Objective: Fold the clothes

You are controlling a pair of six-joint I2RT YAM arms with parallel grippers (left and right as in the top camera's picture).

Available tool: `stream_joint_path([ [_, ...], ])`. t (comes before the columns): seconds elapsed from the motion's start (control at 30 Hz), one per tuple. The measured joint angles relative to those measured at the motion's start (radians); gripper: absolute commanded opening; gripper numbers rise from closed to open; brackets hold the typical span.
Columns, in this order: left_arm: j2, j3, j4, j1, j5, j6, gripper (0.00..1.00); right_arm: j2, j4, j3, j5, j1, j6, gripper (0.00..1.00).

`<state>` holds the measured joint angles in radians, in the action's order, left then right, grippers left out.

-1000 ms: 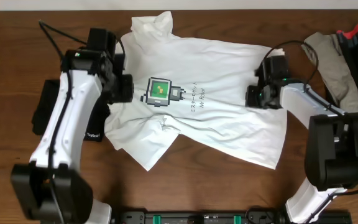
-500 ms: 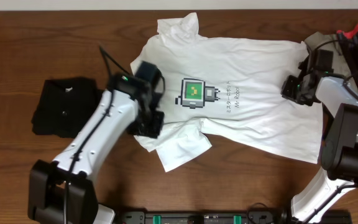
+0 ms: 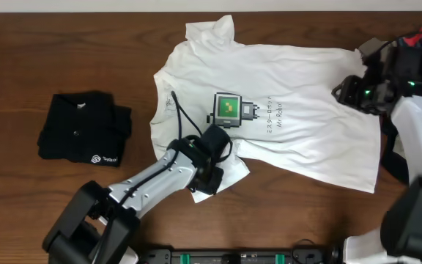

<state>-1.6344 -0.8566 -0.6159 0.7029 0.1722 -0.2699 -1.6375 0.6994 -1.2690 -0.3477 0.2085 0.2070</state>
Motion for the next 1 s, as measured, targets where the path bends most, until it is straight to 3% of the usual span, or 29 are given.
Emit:
stream_joint_path([
  [0.2,-0.019,0.013,-0.029,0.0,0.003,-0.053,0.11,0.099,0.024,-0.007,-0.005,0.0,-0.003,0.41],
  [0.47,-0.021,0.013,-0.23,0.026,0.347,-0.065,0.06,0.132,0.04,-0.007,-0.009,0.0,-0.003,0.4],
  [0.6,-0.021,0.013,-0.311,0.106,0.417,-0.058,0.06,0.134,0.045,-0.007,-0.012,0.0,-0.003,0.4],
  [0.7,-0.019,0.011,-0.32,0.166,0.393,-0.056,0.06,0.134,0.045,-0.007,-0.012,0.0,-0.003,0.41],
  [0.73,-0.017,0.008,-0.32,0.176,0.364,-0.06,0.08,0.134,0.046,-0.007,-0.012,0.0,-0.003,0.41],
  [0.77,-0.011,0.001,-0.319,0.182,0.329,-0.063,0.17,0.134,0.045,-0.007,-0.012,0.0,-0.003,0.42],
  [0.87,0.025,-0.028,-0.288,0.183,0.183,-0.072,0.5,0.134,0.048,-0.007,-0.012,0.0,-0.003,0.45],
  [1.0,0.064,-0.045,-0.174,0.183,-0.027,-0.071,0.57,0.134,0.056,-0.007,-0.012,0.0,-0.004,0.46],
])
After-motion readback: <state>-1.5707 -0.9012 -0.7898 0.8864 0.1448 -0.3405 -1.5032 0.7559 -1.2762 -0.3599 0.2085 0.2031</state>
